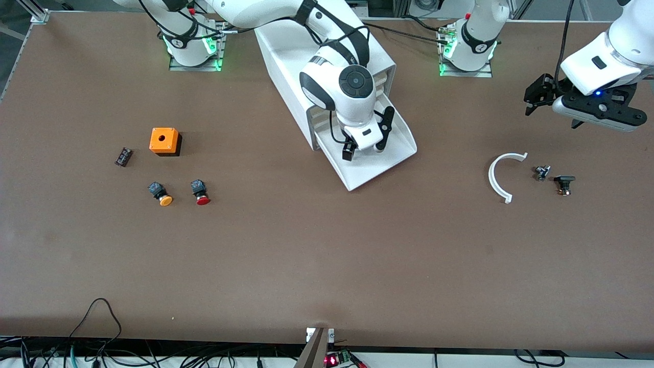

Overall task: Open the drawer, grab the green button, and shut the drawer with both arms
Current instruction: 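Grasp the green push button inside the drawer with the right gripper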

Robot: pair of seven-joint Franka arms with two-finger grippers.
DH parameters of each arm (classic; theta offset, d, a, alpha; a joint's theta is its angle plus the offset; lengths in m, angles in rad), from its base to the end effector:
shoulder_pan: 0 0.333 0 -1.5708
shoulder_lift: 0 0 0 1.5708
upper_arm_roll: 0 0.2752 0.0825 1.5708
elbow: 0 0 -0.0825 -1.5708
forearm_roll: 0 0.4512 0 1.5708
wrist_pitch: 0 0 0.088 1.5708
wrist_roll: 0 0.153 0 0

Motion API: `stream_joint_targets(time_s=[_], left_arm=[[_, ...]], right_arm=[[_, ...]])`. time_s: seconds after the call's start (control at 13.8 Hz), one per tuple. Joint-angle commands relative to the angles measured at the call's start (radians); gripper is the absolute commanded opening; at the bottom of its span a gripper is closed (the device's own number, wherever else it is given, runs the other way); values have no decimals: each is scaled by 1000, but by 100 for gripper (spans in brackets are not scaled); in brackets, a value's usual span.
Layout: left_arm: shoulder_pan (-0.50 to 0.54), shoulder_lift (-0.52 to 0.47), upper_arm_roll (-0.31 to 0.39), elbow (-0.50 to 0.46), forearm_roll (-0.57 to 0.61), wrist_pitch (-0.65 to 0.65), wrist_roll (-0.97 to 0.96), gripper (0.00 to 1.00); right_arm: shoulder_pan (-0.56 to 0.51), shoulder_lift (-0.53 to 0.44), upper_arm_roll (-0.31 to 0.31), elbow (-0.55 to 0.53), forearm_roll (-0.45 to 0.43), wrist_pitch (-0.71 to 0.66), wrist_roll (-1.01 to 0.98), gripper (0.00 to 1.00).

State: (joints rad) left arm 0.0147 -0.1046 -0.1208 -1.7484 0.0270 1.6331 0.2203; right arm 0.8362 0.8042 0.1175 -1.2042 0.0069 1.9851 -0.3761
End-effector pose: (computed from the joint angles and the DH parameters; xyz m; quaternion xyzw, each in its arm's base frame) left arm 0.5927 -0.0610 0.5104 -0.9864 0.1630 0.0069 0.0194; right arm 0.4665 0.6302 0.1963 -0.7976 -0.6013 0.0218 0.0411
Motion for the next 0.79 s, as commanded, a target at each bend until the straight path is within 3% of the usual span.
stream_joint_targets(time_s=[0.0, 0.51, 0.58, 0.72], left_arm=[[1, 17, -2, 26, 21, -13, -18, 100], [5, 25, 10, 23, 16, -16, -19, 100], [7, 23, 10, 23, 16, -16, -19, 100], [8, 25, 10, 24, 13, -16, -19, 100]], right_arm=[[11, 44, 7, 34, -8, 24, -3, 100], [12, 79, 4, 34, -12, 101, -4, 100], [12, 78, 2, 34, -13, 97, -3, 93], [12, 75, 2, 34, -40, 93, -3, 68]])
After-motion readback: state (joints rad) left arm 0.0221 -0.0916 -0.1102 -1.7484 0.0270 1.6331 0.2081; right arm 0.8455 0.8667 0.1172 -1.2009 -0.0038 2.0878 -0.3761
